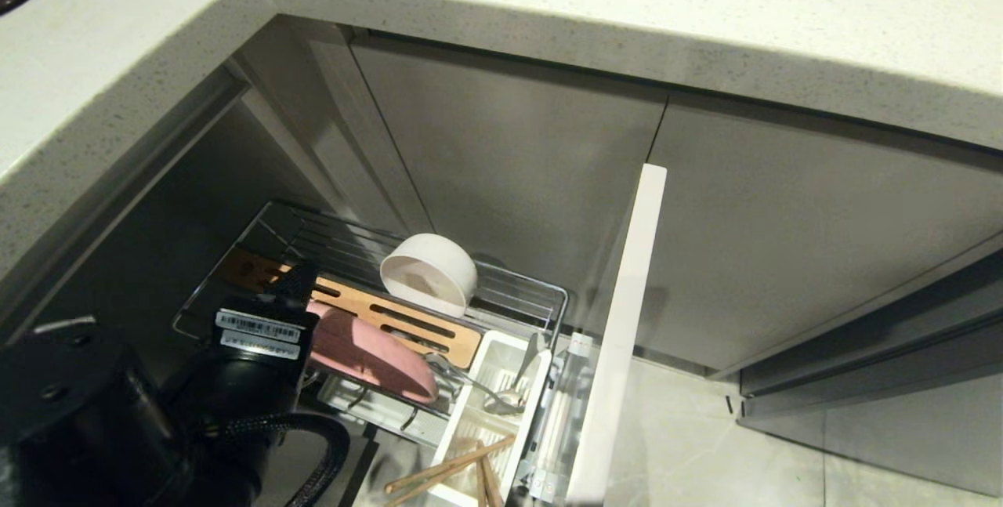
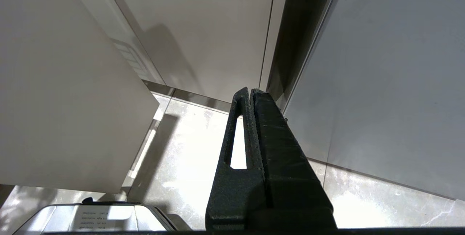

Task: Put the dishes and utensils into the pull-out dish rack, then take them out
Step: Take the plate out of the cupboard

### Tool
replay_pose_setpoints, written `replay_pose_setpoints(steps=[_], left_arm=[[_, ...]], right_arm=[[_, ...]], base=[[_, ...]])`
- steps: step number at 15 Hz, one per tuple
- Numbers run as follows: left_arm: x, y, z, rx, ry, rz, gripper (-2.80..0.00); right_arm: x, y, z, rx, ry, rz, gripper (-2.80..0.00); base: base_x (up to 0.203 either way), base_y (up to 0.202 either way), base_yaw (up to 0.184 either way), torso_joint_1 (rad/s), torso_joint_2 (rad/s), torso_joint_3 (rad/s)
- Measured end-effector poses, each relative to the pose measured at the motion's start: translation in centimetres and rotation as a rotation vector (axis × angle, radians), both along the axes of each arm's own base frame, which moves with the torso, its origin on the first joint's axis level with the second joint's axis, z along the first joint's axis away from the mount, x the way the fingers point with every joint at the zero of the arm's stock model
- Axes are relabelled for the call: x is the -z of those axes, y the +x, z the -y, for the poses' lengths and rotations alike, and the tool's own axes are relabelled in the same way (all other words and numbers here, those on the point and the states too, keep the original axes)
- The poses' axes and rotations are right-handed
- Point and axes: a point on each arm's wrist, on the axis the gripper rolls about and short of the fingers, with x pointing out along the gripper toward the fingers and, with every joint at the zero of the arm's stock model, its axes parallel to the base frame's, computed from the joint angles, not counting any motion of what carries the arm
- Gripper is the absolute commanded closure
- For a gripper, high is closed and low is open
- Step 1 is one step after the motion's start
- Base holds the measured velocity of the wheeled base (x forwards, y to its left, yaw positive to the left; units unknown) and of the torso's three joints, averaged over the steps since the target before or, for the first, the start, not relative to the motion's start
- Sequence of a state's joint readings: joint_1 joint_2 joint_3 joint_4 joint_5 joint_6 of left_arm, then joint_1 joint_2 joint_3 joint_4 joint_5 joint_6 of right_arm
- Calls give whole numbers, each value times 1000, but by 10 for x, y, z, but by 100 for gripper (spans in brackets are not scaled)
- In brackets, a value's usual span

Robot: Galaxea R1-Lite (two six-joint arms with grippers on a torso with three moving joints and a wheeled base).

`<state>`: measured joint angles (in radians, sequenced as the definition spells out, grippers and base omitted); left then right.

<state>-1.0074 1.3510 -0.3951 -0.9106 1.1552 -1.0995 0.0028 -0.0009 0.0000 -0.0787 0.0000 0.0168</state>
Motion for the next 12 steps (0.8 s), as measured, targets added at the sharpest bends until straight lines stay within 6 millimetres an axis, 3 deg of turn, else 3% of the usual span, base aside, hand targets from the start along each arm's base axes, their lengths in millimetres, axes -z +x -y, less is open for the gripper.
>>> replay_pose_setpoints(steps=[2, 3, 8, 12], left_arm=[[-9, -2, -2, -1, 20, 14, -280], [-13, -3, -3, -3, 31, 16, 0], [-40, -6, -9, -6, 72, 3, 0], [-85, -8, -13, -21, 45, 49, 0]], right_arm=[[0, 0, 0, 0, 0, 0, 0], [0, 0, 0, 0, 0, 0, 0], [0, 0, 0, 0, 0, 0, 0], [0, 0, 0, 0, 0, 0, 0]], base=[[0, 0, 0, 0, 0, 0], [0, 0, 0, 0, 0, 0], [0, 0, 0, 0, 0, 0], [0, 0, 0, 0, 0, 0]])
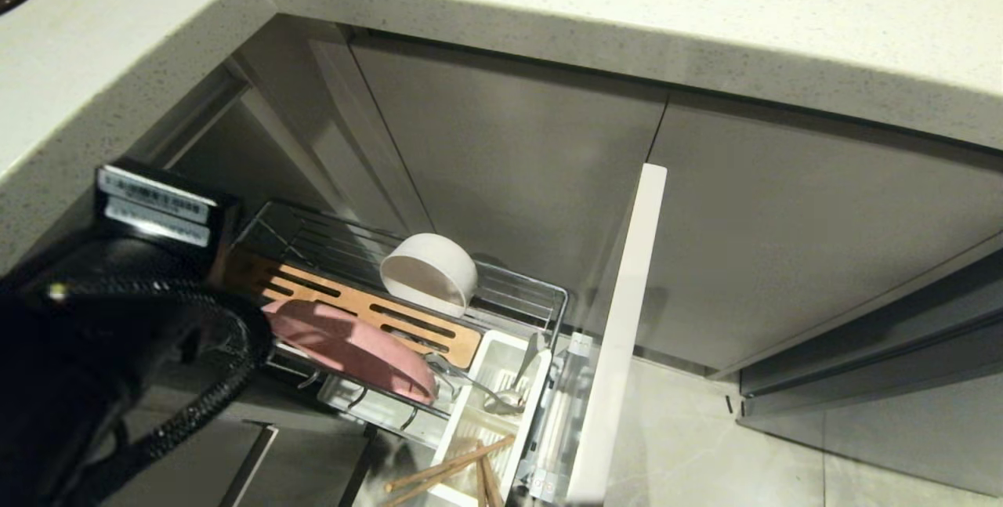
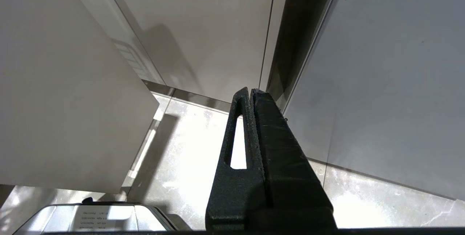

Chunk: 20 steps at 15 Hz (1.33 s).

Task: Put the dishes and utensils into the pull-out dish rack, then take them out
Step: Take the plate out of the cupboard

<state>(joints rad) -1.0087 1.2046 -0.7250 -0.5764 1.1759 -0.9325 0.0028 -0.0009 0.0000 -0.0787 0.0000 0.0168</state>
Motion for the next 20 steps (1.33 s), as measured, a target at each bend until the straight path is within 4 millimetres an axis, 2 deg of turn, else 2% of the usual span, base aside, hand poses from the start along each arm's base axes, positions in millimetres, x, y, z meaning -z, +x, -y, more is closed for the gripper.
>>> replay_pose_setpoints(steps=[7, 11, 16, 20], left_arm=[[-93, -13, -21, -23, 12, 134, 0], [-141, -25, -41, -7, 119, 222, 0], [-173, -27, -66, -29, 236, 251, 0], [-190, -34, -84, -41, 314, 230, 0]], right_arm=[[0, 0, 0, 0, 0, 0, 0], [0, 0, 0, 0, 0, 0, 0], [0, 0, 0, 0, 0, 0, 0], [0, 0, 0, 0, 0, 0, 0]], base=[[0, 0, 0, 0, 0, 0], [0, 0, 0, 0, 0, 0], [0, 0, 0, 0, 0, 0], [0, 0, 0, 0, 0, 0]])
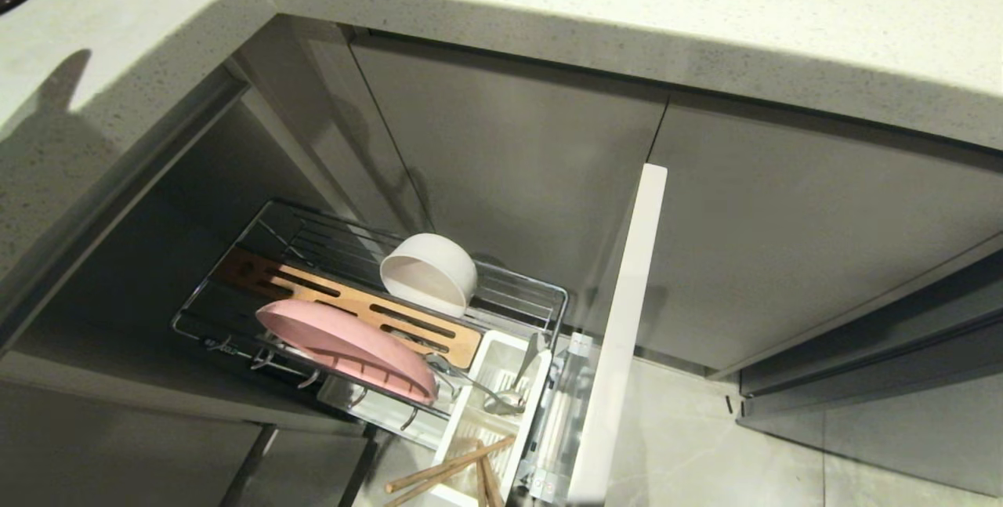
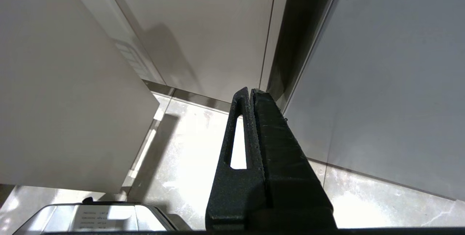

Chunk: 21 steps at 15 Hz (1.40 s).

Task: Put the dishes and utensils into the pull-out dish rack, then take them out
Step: Take the plate out of the cupboard

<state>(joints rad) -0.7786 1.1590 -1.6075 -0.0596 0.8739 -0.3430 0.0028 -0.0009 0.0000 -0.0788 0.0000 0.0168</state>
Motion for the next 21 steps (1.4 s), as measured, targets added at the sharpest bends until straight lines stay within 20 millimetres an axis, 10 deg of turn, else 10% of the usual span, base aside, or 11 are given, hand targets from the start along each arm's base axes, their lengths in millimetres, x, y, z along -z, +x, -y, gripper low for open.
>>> replay_pose_setpoints(steps=[6, 10, 16, 21], left_arm=[[-7, -12, -32, -100, 155, -49, 0], [6, -73, -54, 0, 313, -56, 0], [83, -195, -46, 136, 571, -149, 0], [176, -212, -38, 86, 744, -294, 0]], right_arm=[[0, 0, 0, 0, 0, 0, 0], [0, 0, 0, 0, 0, 0, 0], [0, 0, 0, 0, 0, 0, 0], [0, 0, 0, 0, 0, 0, 0]], base=[[0, 0, 0, 0, 0, 0], [0, 0, 0, 0, 0, 0], [0, 0, 0, 0, 0, 0], [0, 0, 0, 0, 0, 0]])
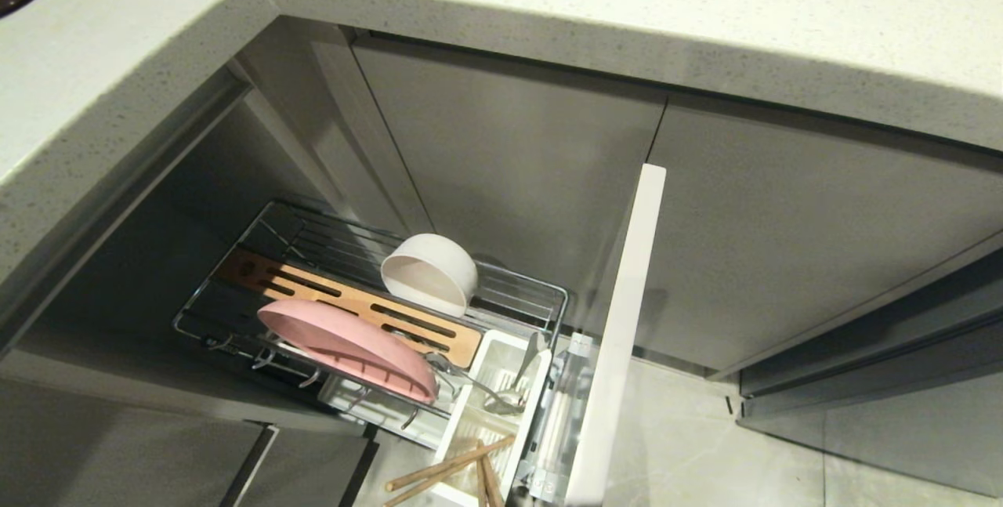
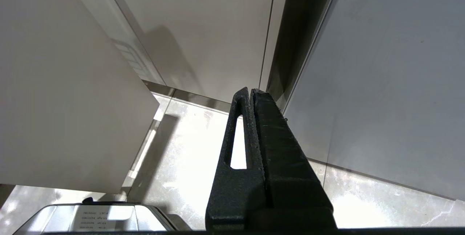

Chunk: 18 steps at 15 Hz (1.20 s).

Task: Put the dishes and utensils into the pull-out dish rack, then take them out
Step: Take the plate out of the cupboard

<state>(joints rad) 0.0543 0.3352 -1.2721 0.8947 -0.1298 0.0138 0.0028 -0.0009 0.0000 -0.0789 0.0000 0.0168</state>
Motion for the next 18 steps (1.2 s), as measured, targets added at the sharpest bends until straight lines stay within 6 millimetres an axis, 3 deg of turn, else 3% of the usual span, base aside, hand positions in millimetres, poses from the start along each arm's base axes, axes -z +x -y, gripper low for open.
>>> replay_pose_setpoints(steps=[5, 9, 12, 15, 18], left_arm=[[65, 22, -7, -31, 123, 117, 0], [94, 46, -9, -66, 91, 269, 0], [124, 74, -10, -87, 101, 275, 0], [166, 103, -10, -97, 116, 251, 0], [188, 112, -10, -82, 101, 187, 0]], right_arm=[[0, 0, 0, 0, 0, 0, 0], [0, 0, 0, 0, 0, 0, 0], [0, 0, 0, 0, 0, 0, 0], [0, 0, 0, 0, 0, 0, 0], [0, 0, 0, 0, 0, 0, 0]], base=[[0, 0, 0, 0, 0, 0], [0, 0, 0, 0, 0, 0], [0, 0, 0, 0, 0, 0], [0, 0, 0, 0, 0, 0], [0, 0, 0, 0, 0, 0]])
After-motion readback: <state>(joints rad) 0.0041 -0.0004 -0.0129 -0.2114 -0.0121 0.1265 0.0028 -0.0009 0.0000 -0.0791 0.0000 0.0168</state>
